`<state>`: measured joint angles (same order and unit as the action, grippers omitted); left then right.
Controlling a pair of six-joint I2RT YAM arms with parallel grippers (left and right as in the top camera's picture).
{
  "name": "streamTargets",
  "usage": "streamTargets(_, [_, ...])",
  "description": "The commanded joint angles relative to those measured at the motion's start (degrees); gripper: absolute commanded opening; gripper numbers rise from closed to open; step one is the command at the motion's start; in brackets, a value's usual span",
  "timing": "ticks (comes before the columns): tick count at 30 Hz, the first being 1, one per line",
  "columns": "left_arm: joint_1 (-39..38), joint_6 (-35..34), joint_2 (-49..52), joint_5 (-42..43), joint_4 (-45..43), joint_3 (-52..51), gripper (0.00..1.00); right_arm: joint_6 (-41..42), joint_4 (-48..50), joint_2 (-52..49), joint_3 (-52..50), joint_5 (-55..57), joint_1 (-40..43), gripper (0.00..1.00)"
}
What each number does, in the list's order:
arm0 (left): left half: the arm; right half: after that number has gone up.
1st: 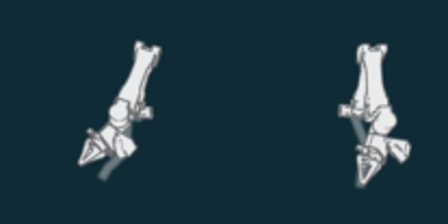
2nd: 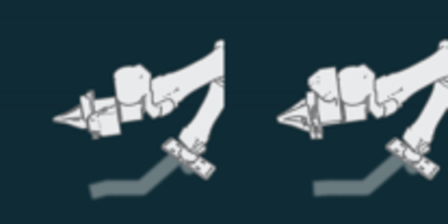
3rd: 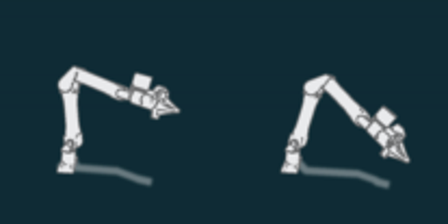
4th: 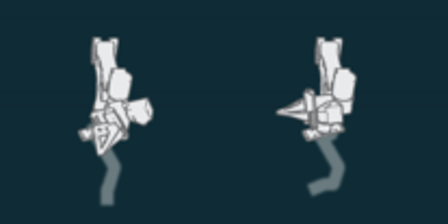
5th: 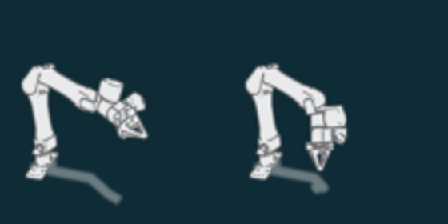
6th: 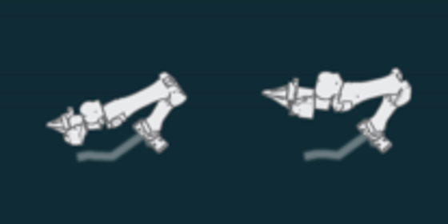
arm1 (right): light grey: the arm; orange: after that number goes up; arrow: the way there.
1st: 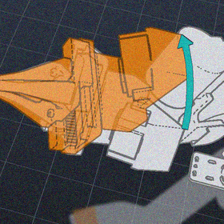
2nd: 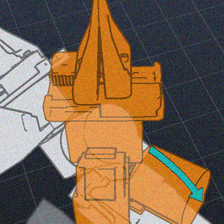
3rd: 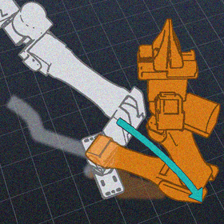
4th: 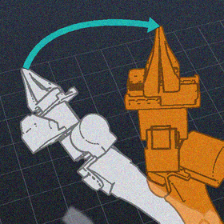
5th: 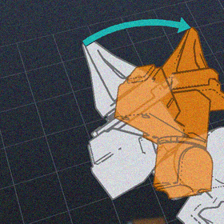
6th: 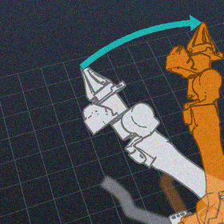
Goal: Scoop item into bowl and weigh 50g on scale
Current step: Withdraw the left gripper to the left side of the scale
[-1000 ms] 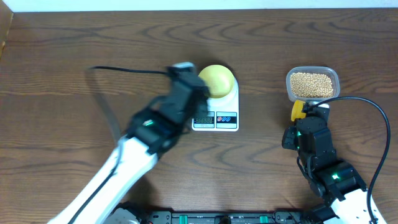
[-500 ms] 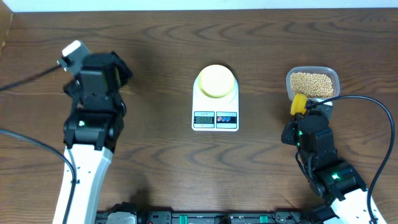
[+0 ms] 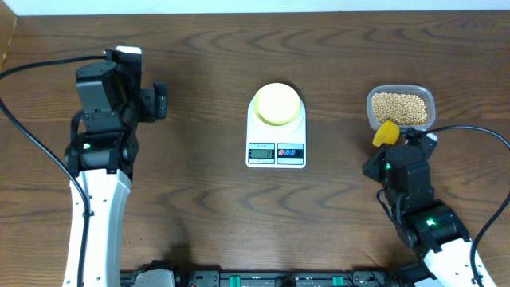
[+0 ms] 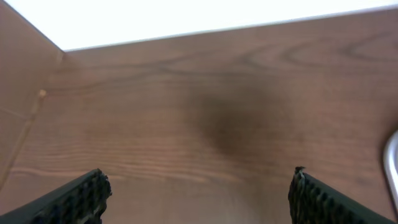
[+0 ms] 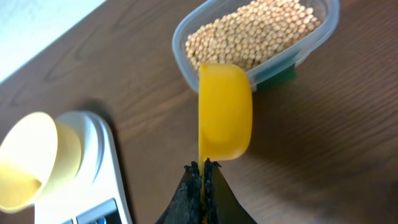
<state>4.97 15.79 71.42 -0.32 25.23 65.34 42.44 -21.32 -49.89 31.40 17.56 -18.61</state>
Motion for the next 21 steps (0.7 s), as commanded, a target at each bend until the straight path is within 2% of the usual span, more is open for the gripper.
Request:
streamTargets(1, [0.3, 1.6, -0.5, 11.1, -0.8, -0.2, 0.94, 2.9, 1.6, -1.7, 0.7, 0.5, 2.8, 0.01])
streamTargets(3, [0.7, 5.9, -0.7, 19.2, -0.4, 0.2, 0.94, 2.5, 2.5, -3.0, 0.7, 0.5, 4.5, 0.01])
streamTargets(6, [1.6, 16.1, -0.8, 35.7, 1.4, 0.2, 0.94, 1.5, 4.6, -5.0, 0.7, 0.4, 7.0, 0.01])
streamTargets(9, [2.0, 19.5, -0.8, 44.9, 3.6, 0.2, 0.94, -3.5, 8.0, -6.3, 0.7, -1.8, 8.4, 0.01])
streamTargets(12, [2.0, 21.6, -0.8, 47.3, 9.0, 2.0, 0.95, -10.0, 11.9, -6.4, 0.7, -4.3, 8.6, 0.01])
streamTargets(16, [1.8, 27.3, -0.8, 48.2, 19.2, 8.1, 0.95, -13.8, 12.6, -6.4, 0.7, -5.7, 8.6, 0.01])
streamTargets(21, [1.6, 33.5, -0.7, 45.5, 33.0, 14.6, 0.95, -17.1, 12.9, -6.4, 0.7, -7.5, 8.6, 0.01])
